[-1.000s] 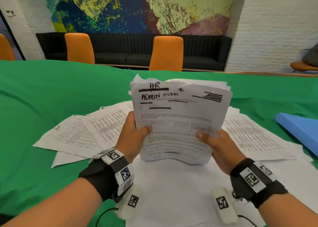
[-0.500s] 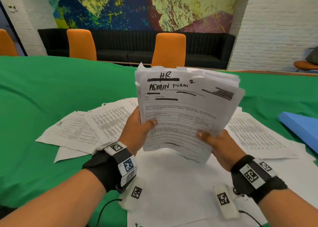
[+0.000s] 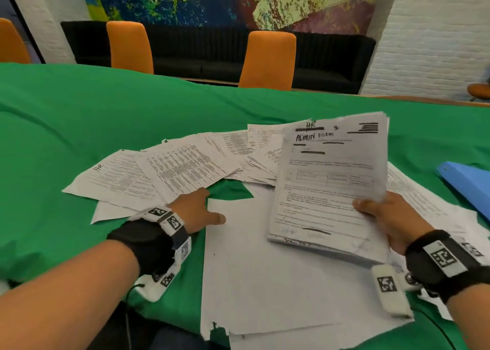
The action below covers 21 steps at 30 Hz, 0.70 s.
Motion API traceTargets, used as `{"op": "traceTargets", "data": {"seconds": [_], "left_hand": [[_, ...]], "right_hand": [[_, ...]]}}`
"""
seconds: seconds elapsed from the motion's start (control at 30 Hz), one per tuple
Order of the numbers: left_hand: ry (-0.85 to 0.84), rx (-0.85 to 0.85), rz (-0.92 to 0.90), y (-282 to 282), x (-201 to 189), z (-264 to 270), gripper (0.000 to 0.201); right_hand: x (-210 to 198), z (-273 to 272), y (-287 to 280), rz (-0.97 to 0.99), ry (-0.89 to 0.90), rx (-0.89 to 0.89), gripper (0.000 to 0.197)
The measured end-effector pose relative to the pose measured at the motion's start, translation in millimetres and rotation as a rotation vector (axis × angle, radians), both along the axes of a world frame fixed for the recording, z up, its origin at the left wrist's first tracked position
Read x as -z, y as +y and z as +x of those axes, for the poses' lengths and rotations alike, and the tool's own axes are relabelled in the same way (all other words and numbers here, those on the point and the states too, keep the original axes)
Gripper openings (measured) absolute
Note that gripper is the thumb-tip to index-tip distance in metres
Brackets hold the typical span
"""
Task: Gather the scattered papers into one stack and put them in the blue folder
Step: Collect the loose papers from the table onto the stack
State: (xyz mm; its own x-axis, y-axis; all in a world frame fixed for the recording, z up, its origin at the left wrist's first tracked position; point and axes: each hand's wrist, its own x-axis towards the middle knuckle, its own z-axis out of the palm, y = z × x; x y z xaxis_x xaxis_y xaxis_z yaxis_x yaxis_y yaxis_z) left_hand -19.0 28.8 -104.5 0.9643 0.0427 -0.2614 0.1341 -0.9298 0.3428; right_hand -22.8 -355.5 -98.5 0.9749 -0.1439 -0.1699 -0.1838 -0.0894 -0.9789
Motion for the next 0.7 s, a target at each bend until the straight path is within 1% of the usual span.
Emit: {"op": "traceTargets", "data": {"seconds": [0.07, 0.1, 0.17, 0.23, 0.27, 0.33, 0.37, 0.4, 0.47, 0.53, 0.57, 0.6, 0.63, 0.67, 0.7], "left_hand": [[-0.076, -0.01, -0.041, -9.2, 6.9, 7.8, 0.099], [-0.091, -0.014, -0.062, -13.4, 8.4, 12.2, 0.103], [-0.084, -0.034, -0.085, -21.2, 6.0, 19.7, 0.098], [-0.084, -0.063, -0.132, -24.1, -5.6, 21.9, 0.083], [-0.117, -0.071, -0.161, -23.0, -14.2, 21.7, 0.07], [-0.263, -0.065, -0.225, -16.7, -37.2, 20.7, 0.031], [-0.362, -0.062, -0.247, -12.8, -50.1, 20.1, 0.017], [-0.475, -0.064, -0.263, -9.0, -64.3, 18.8, 0.012], [-0.742, -0.056, -0.263, -4.4, -93.0, 15.1, 0.013], [-1.011, 0.013, -0.269, -5.0, -114.4, 8.4, 0.016], [-1.094, 0.068, -0.299, -7.2, -119.6, 2.9, 0.015], [-1.127, 0.135, -0.35, -11.0, -121.6, -5.0, 0.013], [-1.121, 0.227, -0.395, -14.4, -119.3, -13.1, 0.009], [-1.075, 0.338, -0.429, -17.8, -113.9, -22.3, 0.01], [-0.992, 0.459, -0.449, -20.2, -106.0, -30.8, 0.014]], "right_hand": [[10.4, -5.9, 2.2, 0.005, 0.077, -0.022, 0.024], [15.0, -8.1, 4.0, 0.01, 0.101, -0.03, 0.024], [20.7, -12.0, 6.8, 0.03, 0.12, -0.045, 0.024], [21.9, -13.2, 5.4, 0.058, 0.108, -0.024, 0.025], [20.7, -13.1, 2.5, 0.074, 0.089, 0.003, 0.024], [14.6, -11.6, -5.1, 0.094, 0.035, 0.072, 0.022], [11.3, -9.9, -9.9, 0.105, 0.003, 0.104, 0.022], [8.7, -7.5, -14.9, 0.119, -0.028, 0.134, 0.021], [1.8, -3.5, -22.4, 0.157, -0.085, 0.2, 0.022], [-6.6, -1.4, -27.2, 0.209, -0.137, 0.255, 0.026], [-10.9, -1.7, -28.8, 0.238, -0.153, 0.274, 0.03], [-14.3, -2.4, -31.3, 0.265, -0.167, 0.285, 0.029], [-18.2, -4.3, -33.1, 0.285, -0.177, 0.294, 0.027], [-20.4, -6.2, -35.6, 0.3, -0.182, 0.306, 0.027], [-22.5, -8.2, -37.6, 0.304, -0.186, 0.317, 0.027]]}}
